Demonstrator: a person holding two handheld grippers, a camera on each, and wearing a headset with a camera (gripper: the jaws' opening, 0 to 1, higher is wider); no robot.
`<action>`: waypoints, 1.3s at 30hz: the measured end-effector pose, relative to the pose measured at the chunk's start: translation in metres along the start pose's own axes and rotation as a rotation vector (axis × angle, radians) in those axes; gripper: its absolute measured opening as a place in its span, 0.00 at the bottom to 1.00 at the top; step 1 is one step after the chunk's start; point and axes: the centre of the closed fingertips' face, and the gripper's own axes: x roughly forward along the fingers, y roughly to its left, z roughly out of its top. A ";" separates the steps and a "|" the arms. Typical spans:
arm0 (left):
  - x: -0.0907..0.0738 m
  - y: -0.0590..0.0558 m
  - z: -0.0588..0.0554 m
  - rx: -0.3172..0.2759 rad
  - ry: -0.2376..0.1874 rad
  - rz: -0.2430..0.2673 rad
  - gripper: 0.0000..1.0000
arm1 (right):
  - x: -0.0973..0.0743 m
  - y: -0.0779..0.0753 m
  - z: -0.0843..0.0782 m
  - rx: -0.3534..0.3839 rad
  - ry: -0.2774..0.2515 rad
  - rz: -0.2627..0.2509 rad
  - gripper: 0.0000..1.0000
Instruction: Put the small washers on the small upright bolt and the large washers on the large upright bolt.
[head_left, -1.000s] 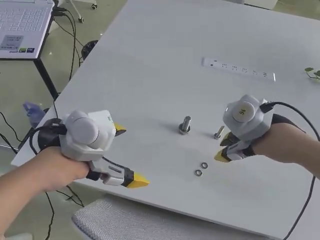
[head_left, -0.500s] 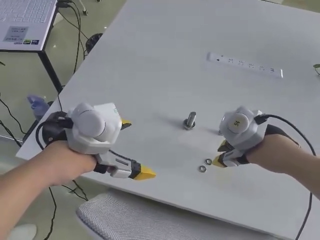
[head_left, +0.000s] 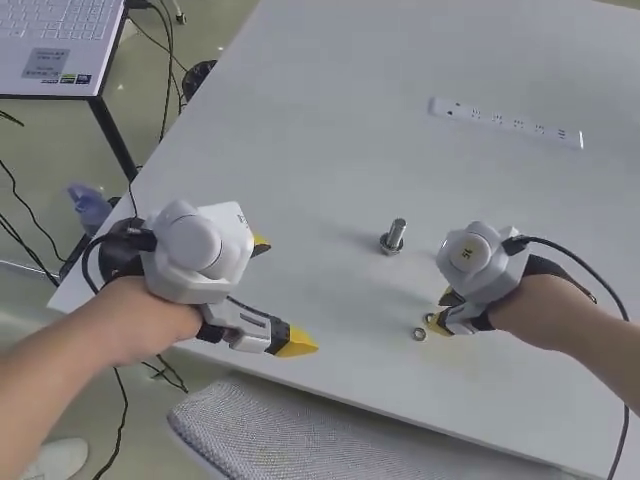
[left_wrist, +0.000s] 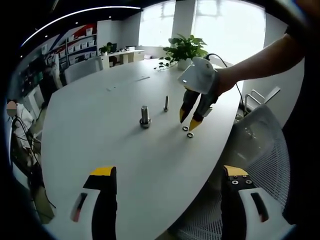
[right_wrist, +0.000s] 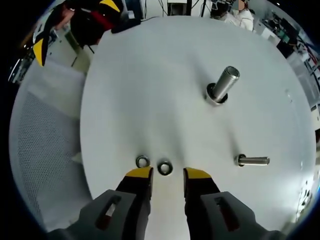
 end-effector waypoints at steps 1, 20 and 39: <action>0.000 0.000 0.000 -0.001 0.000 0.000 0.86 | 0.001 0.000 -0.001 0.001 0.002 0.000 0.26; 0.000 -0.002 -0.006 -0.001 0.018 0.000 0.84 | 0.001 0.002 -0.001 -0.012 0.028 -0.025 0.21; 0.000 0.000 -0.009 -0.016 0.017 0.007 0.82 | 0.003 0.002 0.000 -0.095 0.073 0.005 0.14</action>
